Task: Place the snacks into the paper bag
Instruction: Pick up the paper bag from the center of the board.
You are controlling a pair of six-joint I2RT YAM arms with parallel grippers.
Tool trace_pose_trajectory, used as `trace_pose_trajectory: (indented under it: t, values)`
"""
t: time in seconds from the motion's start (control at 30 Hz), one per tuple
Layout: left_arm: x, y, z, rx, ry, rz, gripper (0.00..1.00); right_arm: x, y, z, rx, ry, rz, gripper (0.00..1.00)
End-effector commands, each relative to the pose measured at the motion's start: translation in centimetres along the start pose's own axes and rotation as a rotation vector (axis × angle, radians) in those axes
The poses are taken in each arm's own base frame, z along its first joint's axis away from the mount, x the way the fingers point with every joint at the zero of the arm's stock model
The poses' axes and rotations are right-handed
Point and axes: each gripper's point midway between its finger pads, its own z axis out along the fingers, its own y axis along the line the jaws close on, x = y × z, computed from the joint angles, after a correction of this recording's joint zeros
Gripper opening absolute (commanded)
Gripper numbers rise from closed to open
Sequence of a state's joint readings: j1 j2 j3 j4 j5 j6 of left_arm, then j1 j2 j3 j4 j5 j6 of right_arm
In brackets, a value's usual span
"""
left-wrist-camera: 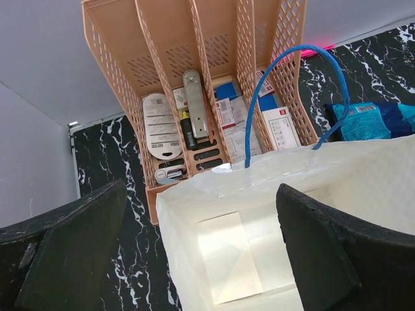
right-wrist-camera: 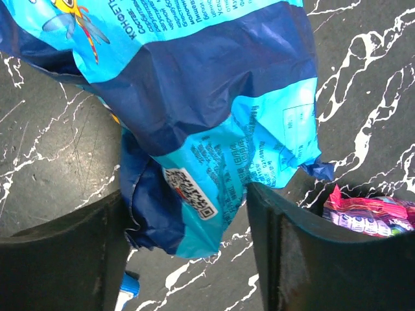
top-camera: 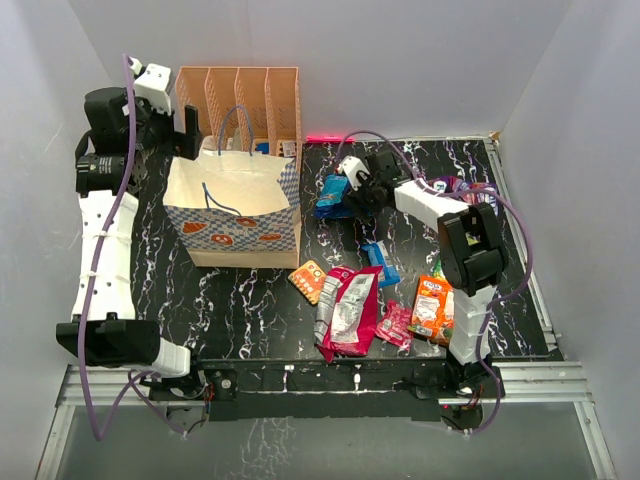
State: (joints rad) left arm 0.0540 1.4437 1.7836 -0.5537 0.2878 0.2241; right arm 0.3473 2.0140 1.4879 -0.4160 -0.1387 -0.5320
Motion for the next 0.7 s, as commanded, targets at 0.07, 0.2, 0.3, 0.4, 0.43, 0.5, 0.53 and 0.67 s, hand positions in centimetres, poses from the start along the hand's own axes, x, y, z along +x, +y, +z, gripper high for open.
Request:
trace_pose_trajectory:
  t: [0.07,0.2,0.3,0.4,0.43,0.5,0.53,0.67]
  values:
    - [-0.4,-0.8,-0.6,0.025,-0.029,0.025,0.98,-2.7,-1.8,-0.4,0.104,-0.107,-0.006,0.45]
    - [-0.1,-2.1,-0.1,0.082,-0.007,0.044,0.98,-4.1,-2.3,-1.6,0.120,-0.148,0.015,0.16]
    - [-0.7,-3.2,0.0,0.117,-0.011,0.070,0.98,-5.9,-2.9,-3.6,0.135,-0.201,0.026,0.08]
    - [-2.4,-3.6,-0.2,0.118,-0.071,0.077,0.98,-8.1,-3.8,-6.4,0.151,-0.261,0.050,0.08]
    - [-3.1,-3.7,-0.3,0.123,-0.093,0.074,0.98,-8.9,-4.2,-7.4,0.152,-0.279,0.061,0.08]
    - [-4.5,-4.4,-0.4,0.155,-0.130,0.071,0.98,-10.3,-5.1,-9.5,0.154,-0.308,0.086,0.08]
    - [-5.1,-4.9,-0.4,0.179,-0.141,0.067,0.98,-11.1,-5.5,-10.5,0.150,-0.322,0.097,0.08]
    - [-6.3,-7.3,0.9,0.295,-0.135,0.049,0.98,-13.7,-6.3,-14.3,0.137,-0.372,0.117,0.08]
